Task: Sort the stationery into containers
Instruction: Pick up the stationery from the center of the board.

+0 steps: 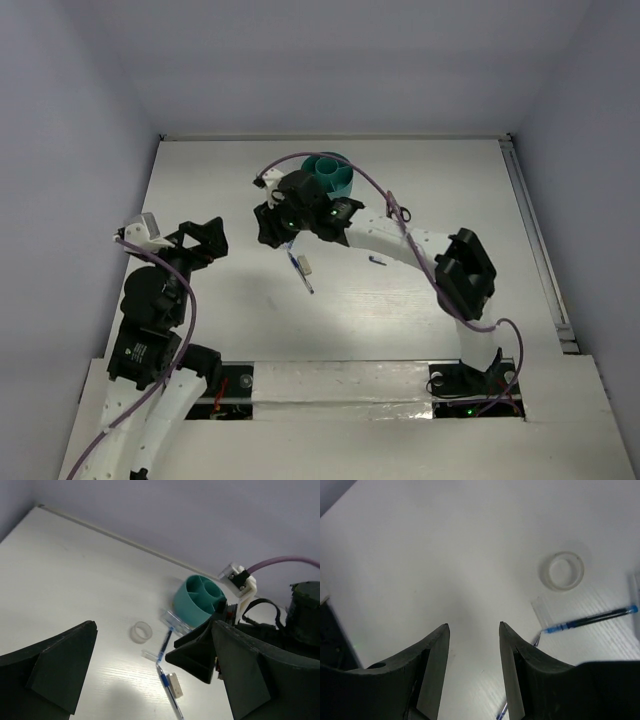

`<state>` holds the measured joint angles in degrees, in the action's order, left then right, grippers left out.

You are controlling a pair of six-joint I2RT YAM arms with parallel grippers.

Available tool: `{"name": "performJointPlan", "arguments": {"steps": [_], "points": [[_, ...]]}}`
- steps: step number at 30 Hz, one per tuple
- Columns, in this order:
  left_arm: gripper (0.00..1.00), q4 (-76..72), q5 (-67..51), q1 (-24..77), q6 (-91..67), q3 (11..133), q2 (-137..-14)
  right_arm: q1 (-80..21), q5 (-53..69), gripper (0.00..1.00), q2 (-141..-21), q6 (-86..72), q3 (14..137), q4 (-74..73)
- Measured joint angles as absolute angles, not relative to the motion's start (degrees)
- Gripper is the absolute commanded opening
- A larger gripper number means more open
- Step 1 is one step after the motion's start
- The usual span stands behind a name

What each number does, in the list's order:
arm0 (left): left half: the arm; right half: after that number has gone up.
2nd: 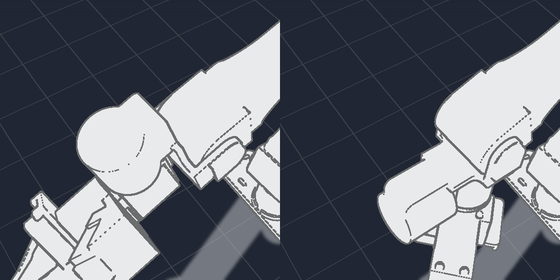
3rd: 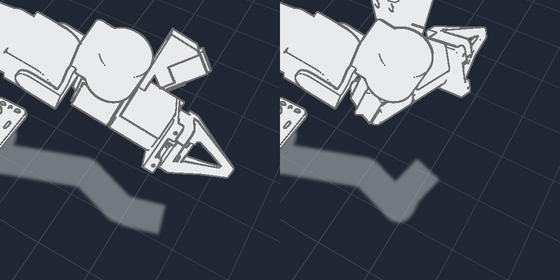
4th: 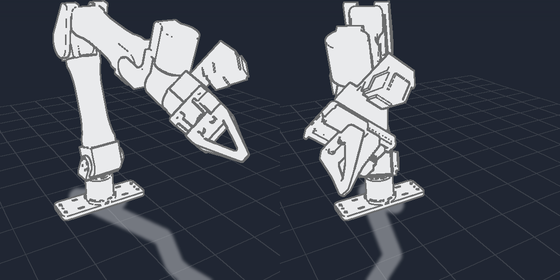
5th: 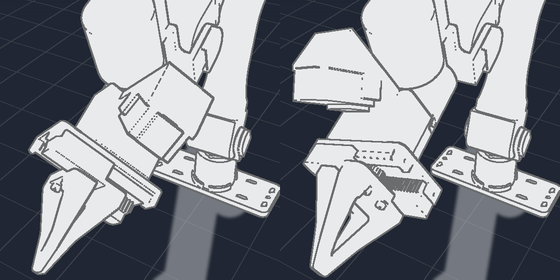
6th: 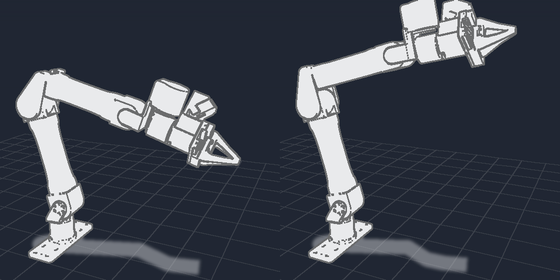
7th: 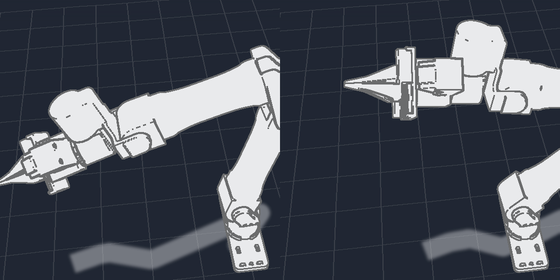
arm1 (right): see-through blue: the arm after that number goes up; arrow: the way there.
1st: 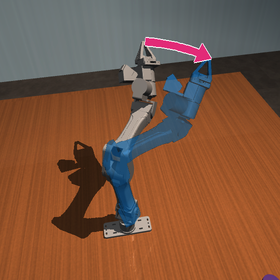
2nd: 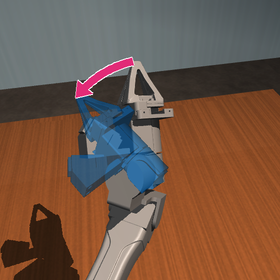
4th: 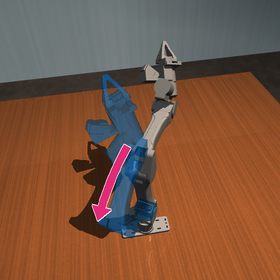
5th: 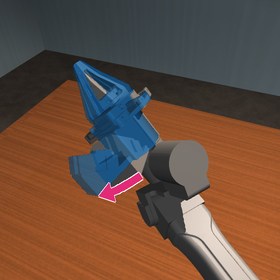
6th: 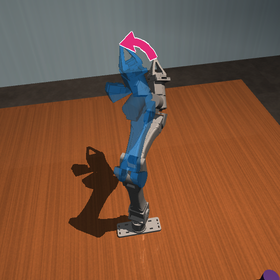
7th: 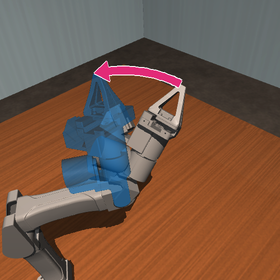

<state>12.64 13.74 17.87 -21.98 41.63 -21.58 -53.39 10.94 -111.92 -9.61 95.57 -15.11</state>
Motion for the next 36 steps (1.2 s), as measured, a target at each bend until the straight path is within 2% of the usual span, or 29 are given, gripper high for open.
{"name": "performJointPlan", "arguments": {"steps": [6,14,23,36], "points": [[0.99,14.79,22.06,17.87,-25.32,42.15,-20.71,-54.11,7.22,0.48,-124.07,-8.16,109.21,-20.32],[0.99,15.49,23.73,17.87,-26.09,42.15,-20.71,-54.08,1.39,0.44,-136.46,-7.01,123.31,-27.73],[0.99,15.51,23.0,17.87,-26.06,42.15,-20.71,-54.08,-5.61,0.45,-142.56,-4.45,129.91,-31.38],[0.99,15.49,21.85,17.87,-26.0,42.15,-20.73,-54.11,-8.34,0.41,-149.08,-0.8,137.84,-31.77]]}}
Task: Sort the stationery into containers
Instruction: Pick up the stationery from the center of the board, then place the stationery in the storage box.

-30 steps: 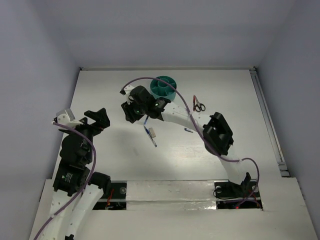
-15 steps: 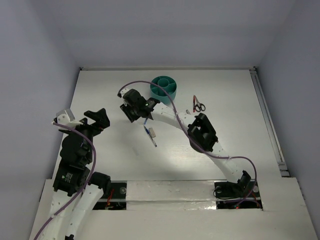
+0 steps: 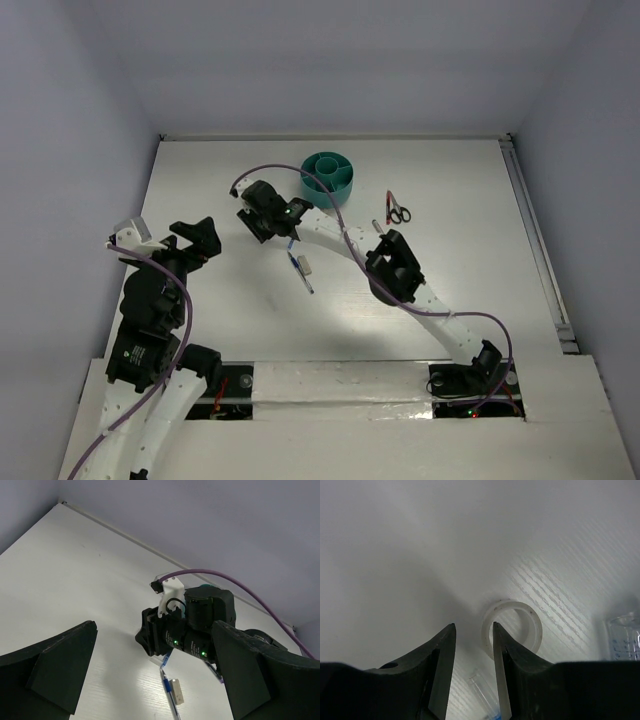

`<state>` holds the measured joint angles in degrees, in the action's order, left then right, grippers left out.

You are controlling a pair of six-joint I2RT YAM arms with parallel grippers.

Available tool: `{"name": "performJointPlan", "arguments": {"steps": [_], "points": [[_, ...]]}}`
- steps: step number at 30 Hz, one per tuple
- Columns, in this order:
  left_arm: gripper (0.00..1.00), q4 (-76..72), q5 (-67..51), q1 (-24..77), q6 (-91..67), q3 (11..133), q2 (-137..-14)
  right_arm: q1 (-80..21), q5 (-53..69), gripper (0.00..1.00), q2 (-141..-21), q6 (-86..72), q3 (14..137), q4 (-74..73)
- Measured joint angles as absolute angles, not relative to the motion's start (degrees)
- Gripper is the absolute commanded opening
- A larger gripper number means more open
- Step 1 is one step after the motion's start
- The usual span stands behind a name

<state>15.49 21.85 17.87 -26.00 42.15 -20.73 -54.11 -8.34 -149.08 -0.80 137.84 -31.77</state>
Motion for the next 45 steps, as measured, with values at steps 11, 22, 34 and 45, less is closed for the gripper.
{"name": "performJointPlan", "arguments": {"steps": [11,22,34,45], "points": [[0.99,15.42,20.53,17.87,-25.76,42.15,-20.75,-54.11,-9.65,0.22,-149.95,1.1,137.86,-31.35],[0.99,15.4,19.94,17.87,-25.56,42.15,-20.75,-53.6,-8.54,0.09,-150.61,0.64,137.86,-29.69],[0.99,15.25,19.92,17.87,-25.52,42.15,-20.95,-51.88,-2.92,0.0,-145.05,-4.6,125.64,-17.78],[0.99,15.11,19.22,17.19,-25.34,42.15,-21.63,-43.31,6.44,0.0,-109.67,-18.5,93.41,11.03]]}}
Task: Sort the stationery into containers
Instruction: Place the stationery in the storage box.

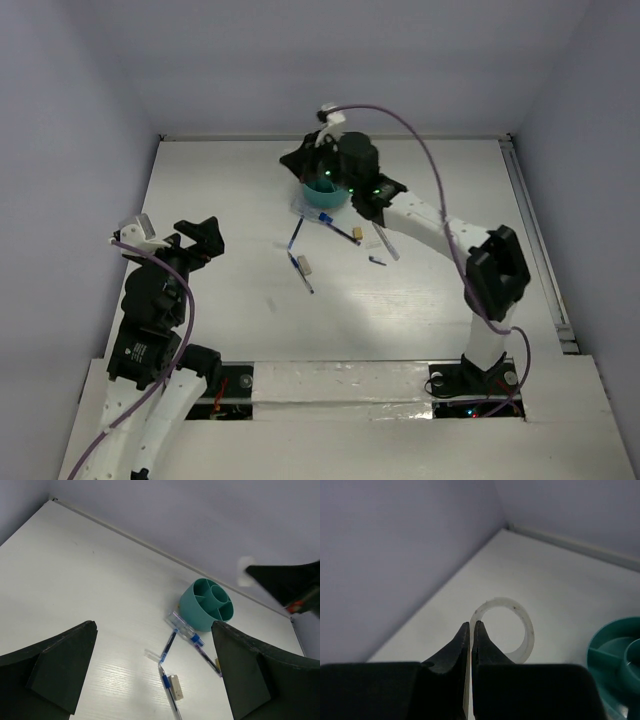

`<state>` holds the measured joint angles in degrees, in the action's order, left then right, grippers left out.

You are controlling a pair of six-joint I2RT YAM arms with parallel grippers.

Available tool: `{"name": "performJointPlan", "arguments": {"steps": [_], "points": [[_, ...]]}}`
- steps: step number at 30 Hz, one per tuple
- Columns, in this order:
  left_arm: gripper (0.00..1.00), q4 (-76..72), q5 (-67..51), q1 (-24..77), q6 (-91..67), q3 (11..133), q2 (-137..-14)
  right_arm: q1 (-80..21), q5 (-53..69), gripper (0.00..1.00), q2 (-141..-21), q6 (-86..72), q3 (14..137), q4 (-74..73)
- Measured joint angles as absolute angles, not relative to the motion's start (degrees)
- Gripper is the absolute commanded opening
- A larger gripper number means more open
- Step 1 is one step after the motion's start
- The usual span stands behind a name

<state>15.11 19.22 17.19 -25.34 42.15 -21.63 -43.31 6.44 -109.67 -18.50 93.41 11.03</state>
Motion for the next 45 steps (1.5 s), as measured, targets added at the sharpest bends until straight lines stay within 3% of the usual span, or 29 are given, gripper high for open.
{"name": "performJointPlan", "arguments": {"steps": [6,14,26,45], "points": [[0.99,14.74,17.98,16.75,-24.93,42.15,-21.63,-32.73,12.56,0.0,-100.47,-30.11,78.52,27.73],[0.99,14.35,16.84,16.62,-24.47,42.15,-21.63,-22.11,21.19,0.0,-106.65,-44.77,70.54,39.16],[0.99,14.35,16.27,16.27,-24.27,42.15,-21.65,-20.16,25.15,0.0,-117.86,-61.3,67.51,61.14],[0.99,14.33,15.79,16.27,-24.03,42.15,-21.65,-19.14,24.27,0.06,-123.55,-66.54,66.65,67.57]]}}
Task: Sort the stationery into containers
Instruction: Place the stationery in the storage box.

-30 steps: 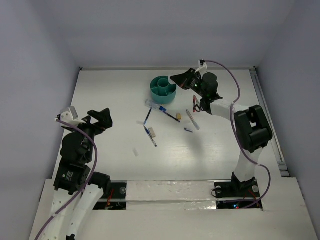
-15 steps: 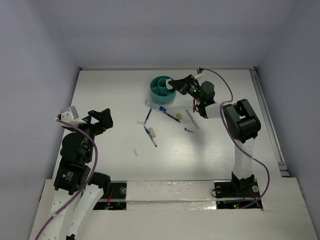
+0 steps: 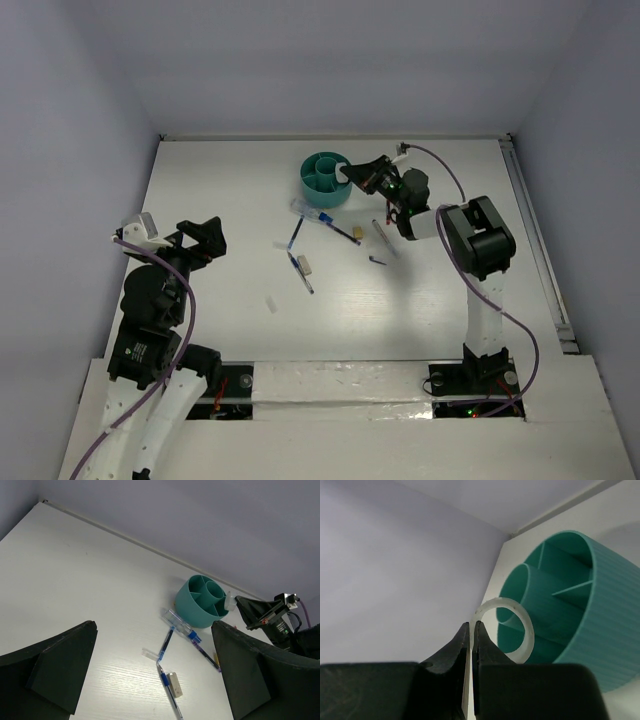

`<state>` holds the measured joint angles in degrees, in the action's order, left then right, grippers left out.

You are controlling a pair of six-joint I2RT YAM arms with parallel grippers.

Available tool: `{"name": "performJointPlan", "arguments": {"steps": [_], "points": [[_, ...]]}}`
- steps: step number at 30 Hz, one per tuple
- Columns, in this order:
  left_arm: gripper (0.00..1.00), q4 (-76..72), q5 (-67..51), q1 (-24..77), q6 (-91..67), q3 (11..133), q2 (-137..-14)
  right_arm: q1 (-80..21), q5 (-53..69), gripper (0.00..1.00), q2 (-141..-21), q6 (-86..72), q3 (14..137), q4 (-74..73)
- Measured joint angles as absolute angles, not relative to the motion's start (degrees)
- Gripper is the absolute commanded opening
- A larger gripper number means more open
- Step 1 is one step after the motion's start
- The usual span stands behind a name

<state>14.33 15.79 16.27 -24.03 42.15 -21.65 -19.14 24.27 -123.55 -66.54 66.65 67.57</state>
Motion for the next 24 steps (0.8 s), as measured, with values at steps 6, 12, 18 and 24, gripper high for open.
{"name": "performJointPlan", "arguments": {"steps": [6,12,18,24], "points": [[0.99,14.33,15.62,16.27,-24.03,42.15,-21.65,-19.09,23.99,0.09,-125.25,-67.13,66.65,67.61],[0.99,14.33,15.44,16.27,-24.03,42.15,-21.65,-19.09,23.9,0.21,-125.62,-67.44,66.67,67.55],[0.99,14.33,15.4,16.27,-24.03,42.15,-21.65,-19.09,23.31,0.42,-125.71,-67.35,66.63,67.53],[0.99,14.33,15.18,16.27,-24.03,42.15,-21.65,-19.09,22.92,0.5,-125.64,-66.41,66.02,67.26]]}}
